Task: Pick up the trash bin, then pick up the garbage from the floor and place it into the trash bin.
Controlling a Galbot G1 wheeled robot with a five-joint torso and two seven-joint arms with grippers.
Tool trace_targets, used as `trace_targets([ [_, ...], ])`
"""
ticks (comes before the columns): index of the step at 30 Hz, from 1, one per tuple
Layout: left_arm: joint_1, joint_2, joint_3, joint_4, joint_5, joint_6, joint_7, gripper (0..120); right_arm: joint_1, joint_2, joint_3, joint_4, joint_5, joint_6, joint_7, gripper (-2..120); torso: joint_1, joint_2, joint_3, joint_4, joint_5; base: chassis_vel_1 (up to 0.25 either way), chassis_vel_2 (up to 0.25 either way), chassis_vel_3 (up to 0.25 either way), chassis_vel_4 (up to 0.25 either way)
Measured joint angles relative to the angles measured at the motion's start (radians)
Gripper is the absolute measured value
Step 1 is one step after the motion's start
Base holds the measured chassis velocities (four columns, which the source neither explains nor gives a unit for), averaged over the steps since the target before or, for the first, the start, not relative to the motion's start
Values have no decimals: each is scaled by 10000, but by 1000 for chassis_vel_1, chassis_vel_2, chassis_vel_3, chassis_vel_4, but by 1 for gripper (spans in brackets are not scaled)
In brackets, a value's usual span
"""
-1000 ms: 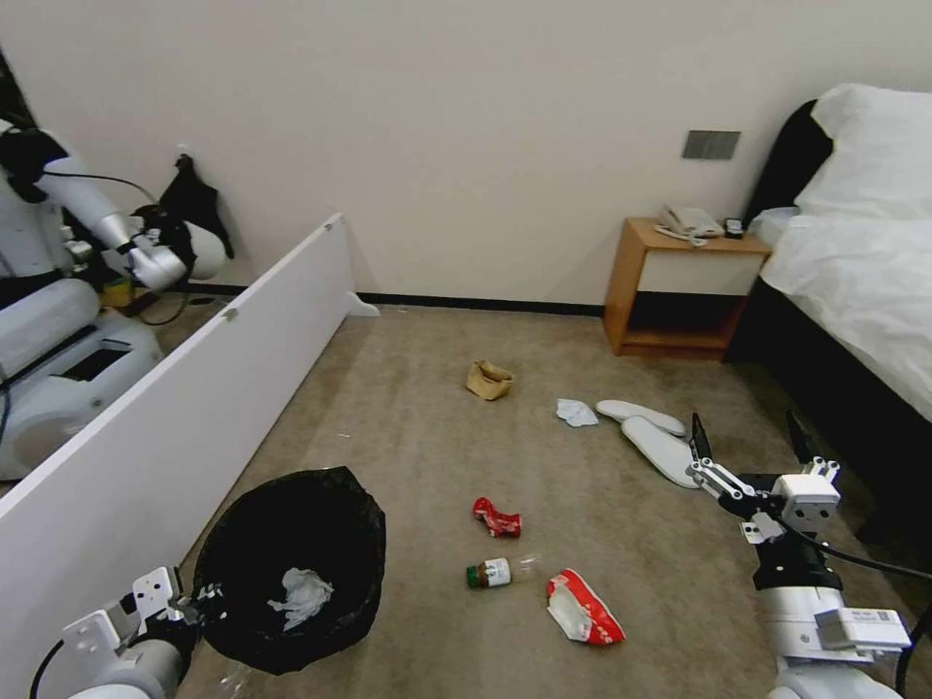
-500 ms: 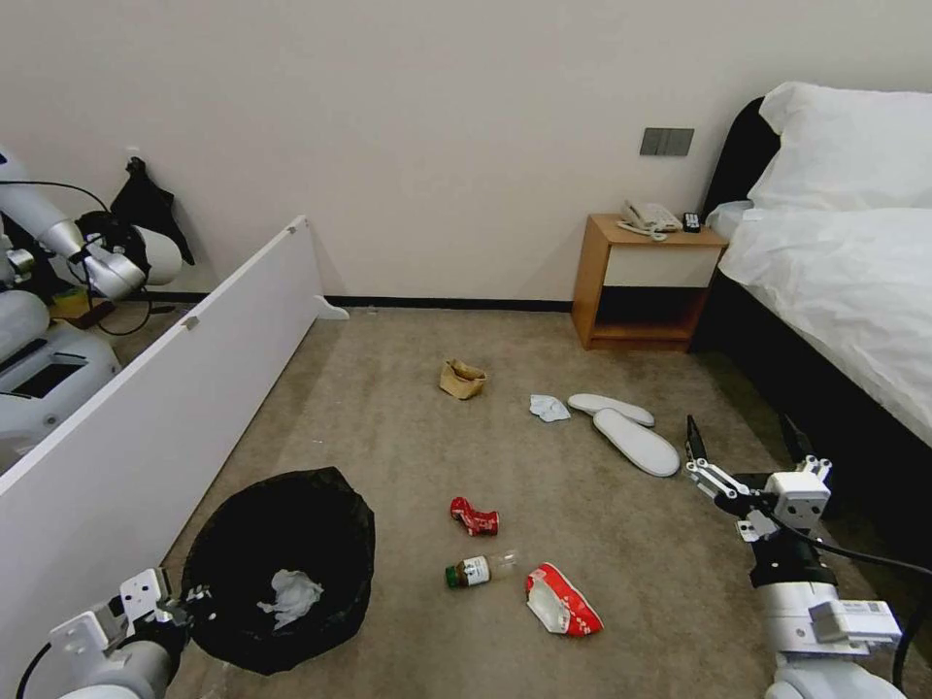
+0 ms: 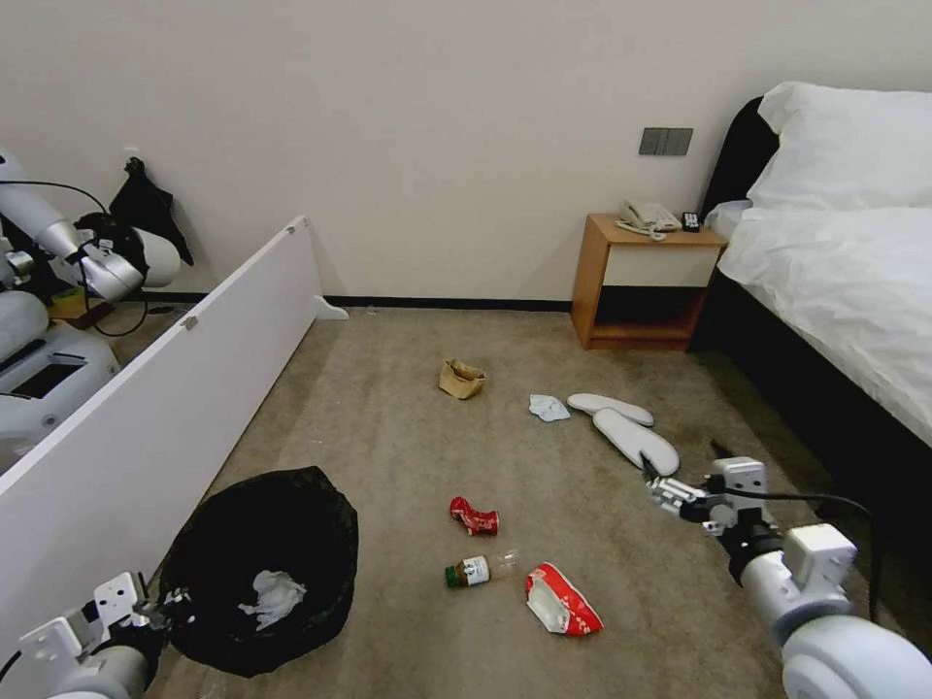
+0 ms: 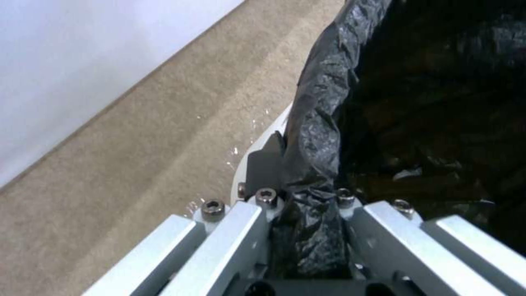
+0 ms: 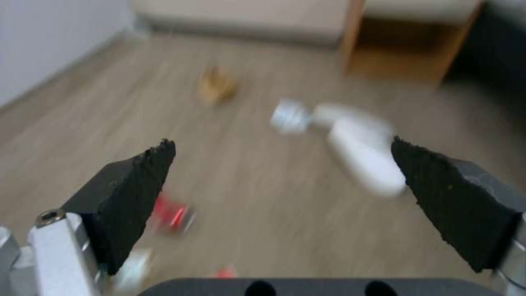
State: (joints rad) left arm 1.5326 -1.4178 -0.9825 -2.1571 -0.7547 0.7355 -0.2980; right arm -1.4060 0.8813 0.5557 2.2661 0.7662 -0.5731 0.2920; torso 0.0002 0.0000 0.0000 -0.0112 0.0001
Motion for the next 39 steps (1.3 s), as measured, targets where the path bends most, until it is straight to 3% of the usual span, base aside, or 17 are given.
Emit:
trace_targets([
  [4, 46, 7, -148, -23, -24, 0, 0, 2, 717, -465, -628, -259, 1764, -1628, 358, 100, 0, 0, 0, 1, 0, 0, 0, 0, 0],
  [7, 75, 6, -236, -69, -52, -1, 2, 2, 1004, -663, -1091, -555, 2065, -1786, 400, 100, 0, 1, 0, 1, -4, 0, 0, 0, 0],
  [24, 128, -149, -341, -43, -41, 0, 17, 2, 2274, -626, -3526, -3274, 1178, -1697, -106, 100, 0, 0, 0, 0, 0, 0, 0, 0, 0],
  [39, 109, -256, -208, 102, 134, 0, 27, 2, 3160, 152, -4779, -5463, 425, -1225, -383, 100, 0, 0, 0, 1, -1, 0, 0, 0, 0],
])
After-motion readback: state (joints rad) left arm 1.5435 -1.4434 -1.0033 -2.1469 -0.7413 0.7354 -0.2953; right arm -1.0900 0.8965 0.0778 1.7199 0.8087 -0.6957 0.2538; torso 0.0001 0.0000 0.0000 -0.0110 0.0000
